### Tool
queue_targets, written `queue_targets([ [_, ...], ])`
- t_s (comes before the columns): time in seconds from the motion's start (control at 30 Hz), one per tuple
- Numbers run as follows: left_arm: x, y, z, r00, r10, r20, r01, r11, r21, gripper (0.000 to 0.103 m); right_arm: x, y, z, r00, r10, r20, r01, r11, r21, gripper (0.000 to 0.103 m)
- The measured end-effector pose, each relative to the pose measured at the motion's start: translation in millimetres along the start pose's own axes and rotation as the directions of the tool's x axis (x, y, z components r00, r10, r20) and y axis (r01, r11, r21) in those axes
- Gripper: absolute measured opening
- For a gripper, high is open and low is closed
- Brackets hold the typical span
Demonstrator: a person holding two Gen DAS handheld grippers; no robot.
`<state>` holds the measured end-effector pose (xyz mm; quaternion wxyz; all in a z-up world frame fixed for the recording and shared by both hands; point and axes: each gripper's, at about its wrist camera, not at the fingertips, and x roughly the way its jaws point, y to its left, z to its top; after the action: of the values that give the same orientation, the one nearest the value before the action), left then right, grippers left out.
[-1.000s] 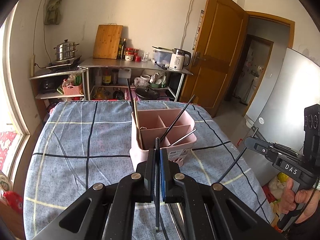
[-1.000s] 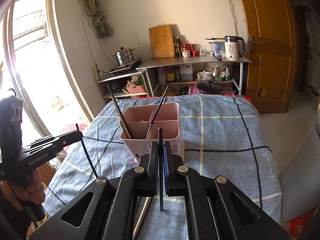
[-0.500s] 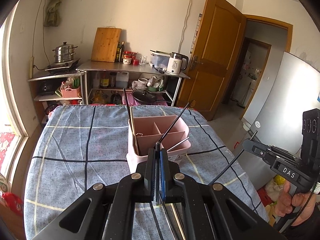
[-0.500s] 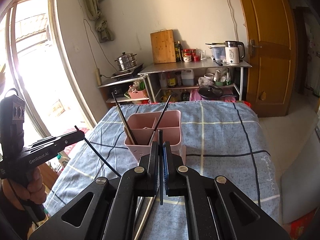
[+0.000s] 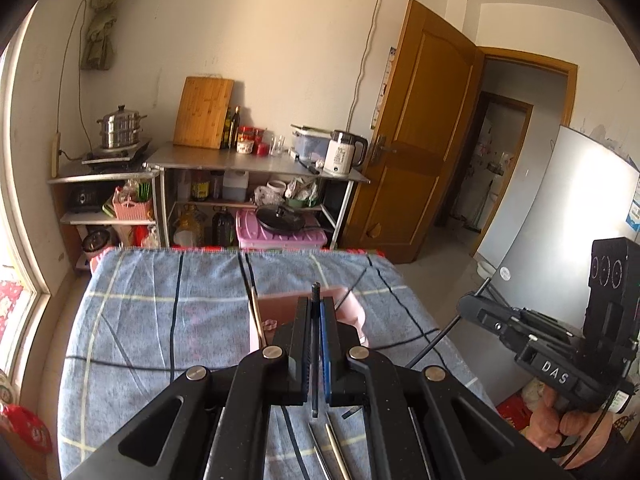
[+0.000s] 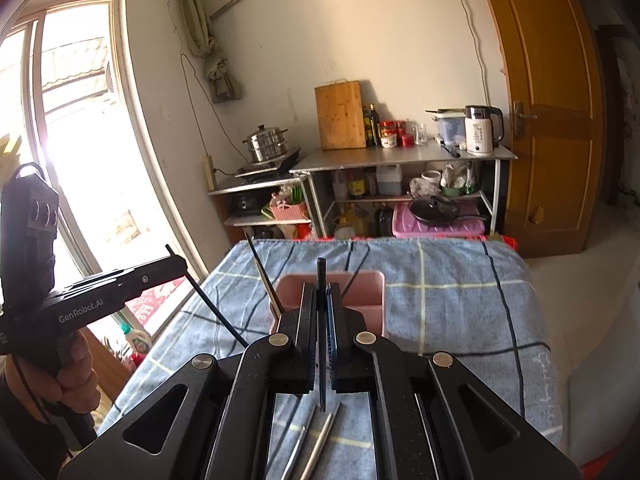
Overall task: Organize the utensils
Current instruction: 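Lift both held chopsticks and carry them over the pink basket, then lower both chopsticks into the basket compartments and open both tools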
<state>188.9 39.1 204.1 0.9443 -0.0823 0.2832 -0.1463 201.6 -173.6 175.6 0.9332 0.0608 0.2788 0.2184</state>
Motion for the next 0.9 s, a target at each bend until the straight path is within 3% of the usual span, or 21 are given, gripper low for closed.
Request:
queue_targets([
  [0.43,11.4,6.6,64.2,0.997,0.031,0.077,-0.032,0.999,0.009,0.004,17.9,9.1,56.7,0.995,0.020,0.100,-0.019,1.000,-0.008,0.004],
  [0.6,35.2,14.8,56.8,0.998,0.042,0.040,-0.042,0.999,-0.004,0.004,35.1,6.0,58.4,0.995,0.013,0.096,-0.013,1.000,-0.002,0.004],
  [0.9,74.6,35.6,20.4,0.997,0.057,-0.051,-0.059,0.997,-0.042,0.004,75.3,-5.6,29.0,1.000,-0.009,-0.002,0.009,1.000,0.022,0.004],
])
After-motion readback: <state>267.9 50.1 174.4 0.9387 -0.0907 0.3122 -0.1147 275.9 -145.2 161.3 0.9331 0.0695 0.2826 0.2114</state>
